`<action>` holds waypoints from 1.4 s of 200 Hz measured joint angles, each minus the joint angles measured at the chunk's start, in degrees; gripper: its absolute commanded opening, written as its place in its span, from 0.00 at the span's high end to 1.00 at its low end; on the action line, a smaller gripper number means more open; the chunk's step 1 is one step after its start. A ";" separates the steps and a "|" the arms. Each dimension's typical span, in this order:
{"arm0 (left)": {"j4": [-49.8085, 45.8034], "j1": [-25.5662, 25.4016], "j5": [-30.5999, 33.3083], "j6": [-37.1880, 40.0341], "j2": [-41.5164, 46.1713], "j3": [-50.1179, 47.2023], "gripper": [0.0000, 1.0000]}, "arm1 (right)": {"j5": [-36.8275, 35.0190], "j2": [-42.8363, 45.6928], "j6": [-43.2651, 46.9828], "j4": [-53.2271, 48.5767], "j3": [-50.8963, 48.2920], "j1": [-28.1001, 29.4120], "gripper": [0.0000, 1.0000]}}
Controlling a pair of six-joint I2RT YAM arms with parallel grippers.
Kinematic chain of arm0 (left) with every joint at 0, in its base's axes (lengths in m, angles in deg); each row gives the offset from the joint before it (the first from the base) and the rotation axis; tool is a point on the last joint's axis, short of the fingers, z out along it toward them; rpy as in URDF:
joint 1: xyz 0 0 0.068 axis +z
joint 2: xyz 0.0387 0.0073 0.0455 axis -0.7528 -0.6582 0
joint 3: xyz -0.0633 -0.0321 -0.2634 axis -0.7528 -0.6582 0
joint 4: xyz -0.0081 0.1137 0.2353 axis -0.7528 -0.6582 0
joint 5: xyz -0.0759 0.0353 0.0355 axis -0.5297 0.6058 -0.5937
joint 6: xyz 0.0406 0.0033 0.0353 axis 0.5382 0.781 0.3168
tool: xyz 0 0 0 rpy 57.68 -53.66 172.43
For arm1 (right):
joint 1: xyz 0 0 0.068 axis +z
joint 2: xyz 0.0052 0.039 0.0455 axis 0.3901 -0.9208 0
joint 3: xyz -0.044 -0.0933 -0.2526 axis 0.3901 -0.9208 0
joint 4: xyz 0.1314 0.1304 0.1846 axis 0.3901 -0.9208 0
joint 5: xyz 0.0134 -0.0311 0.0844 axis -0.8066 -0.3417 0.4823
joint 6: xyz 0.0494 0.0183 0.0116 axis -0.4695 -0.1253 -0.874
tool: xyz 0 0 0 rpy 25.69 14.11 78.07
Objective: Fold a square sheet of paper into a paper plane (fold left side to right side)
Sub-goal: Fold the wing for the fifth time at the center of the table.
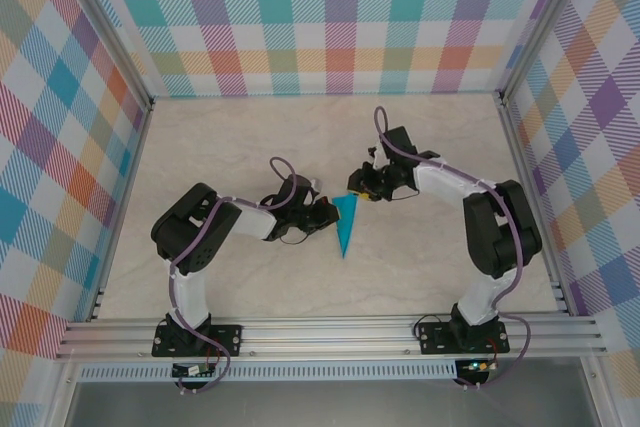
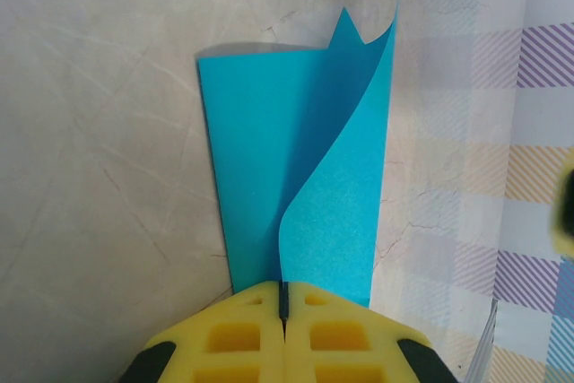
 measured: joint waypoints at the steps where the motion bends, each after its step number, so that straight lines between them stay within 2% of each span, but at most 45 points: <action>1: 0.02 0.00 0.00 0.00 0.00 -0.02 1.00 | 0.00 -0.09 0.00 0.00 -0.02 0.02 0.89; 64: 0.26 0.00 0.11 0.00 0.00 -0.17 1.00 | 0.57 -4.92 0.04 1.73 -0.22 1.53 0.89; 280: 2.08 -0.02 0.52 0.04 0.22 -1.29 1.00 | -0.04 -8.83 0.76 3.89 -0.11 1.49 0.89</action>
